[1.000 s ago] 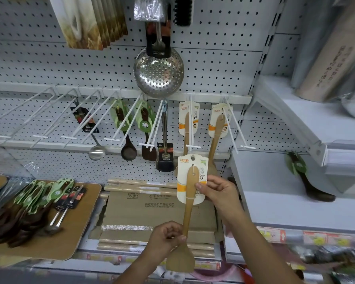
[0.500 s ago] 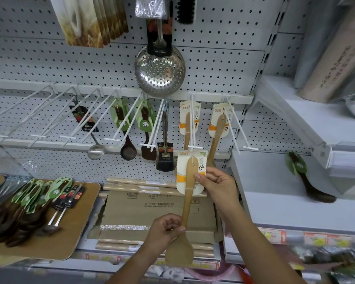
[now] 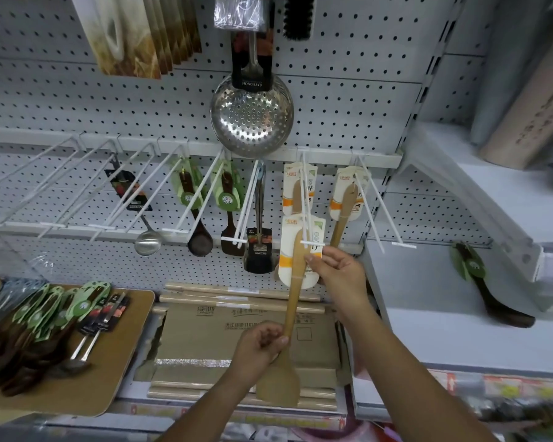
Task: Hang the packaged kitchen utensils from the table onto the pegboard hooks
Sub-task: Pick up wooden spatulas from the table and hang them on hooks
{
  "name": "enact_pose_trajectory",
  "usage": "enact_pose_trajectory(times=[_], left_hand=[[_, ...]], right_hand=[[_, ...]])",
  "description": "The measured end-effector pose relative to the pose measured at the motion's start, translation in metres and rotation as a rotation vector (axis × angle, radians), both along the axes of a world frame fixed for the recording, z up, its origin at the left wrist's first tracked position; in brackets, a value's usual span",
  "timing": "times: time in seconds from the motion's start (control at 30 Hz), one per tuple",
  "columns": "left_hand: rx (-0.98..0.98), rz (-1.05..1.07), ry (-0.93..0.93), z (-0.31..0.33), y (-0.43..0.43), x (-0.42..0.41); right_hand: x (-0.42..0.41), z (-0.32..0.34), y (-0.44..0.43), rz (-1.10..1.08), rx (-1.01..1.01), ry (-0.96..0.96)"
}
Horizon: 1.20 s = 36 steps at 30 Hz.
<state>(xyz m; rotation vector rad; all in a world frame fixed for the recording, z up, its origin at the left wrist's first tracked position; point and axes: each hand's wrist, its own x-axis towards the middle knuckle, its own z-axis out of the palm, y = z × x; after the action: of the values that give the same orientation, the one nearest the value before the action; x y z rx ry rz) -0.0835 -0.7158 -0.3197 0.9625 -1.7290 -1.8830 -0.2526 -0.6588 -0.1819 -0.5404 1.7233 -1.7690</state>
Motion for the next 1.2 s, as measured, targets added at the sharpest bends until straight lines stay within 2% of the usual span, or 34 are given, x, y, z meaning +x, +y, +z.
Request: enact_pose_trajectory(times=[0.4, 0.67, 0.93, 1.07, 1.2], left_hand=[[-0.121, 0.042, -0.065, 0.024, -0.068, -0.077], [-0.213, -0.001, -0.236, 0.030, -0.092, -0.106], [-0.318, -0.069, -0.352, 0.031, -0.101, -0.109], [-0.321, -0.056, -0.398, 0.026, -0.105, -0.087], [-0.480, -0.025, -0.534, 0.035, -0.104, -0.050]], right_hand=[[-0.059, 0.013, -0.082, -0.097, 0.023, 0.077], [-0.078, 0.011, -0.110, -0.131, 0.132, 0.122], [-0.075, 0.000, -0.098, -0.069, 0.290, 0.245], [-0.080, -0.018, -0.063, -0.007, 0.457, 0.313], [-0.086, -0.029, -0.029, 0.089, 0.599, 0.476]])
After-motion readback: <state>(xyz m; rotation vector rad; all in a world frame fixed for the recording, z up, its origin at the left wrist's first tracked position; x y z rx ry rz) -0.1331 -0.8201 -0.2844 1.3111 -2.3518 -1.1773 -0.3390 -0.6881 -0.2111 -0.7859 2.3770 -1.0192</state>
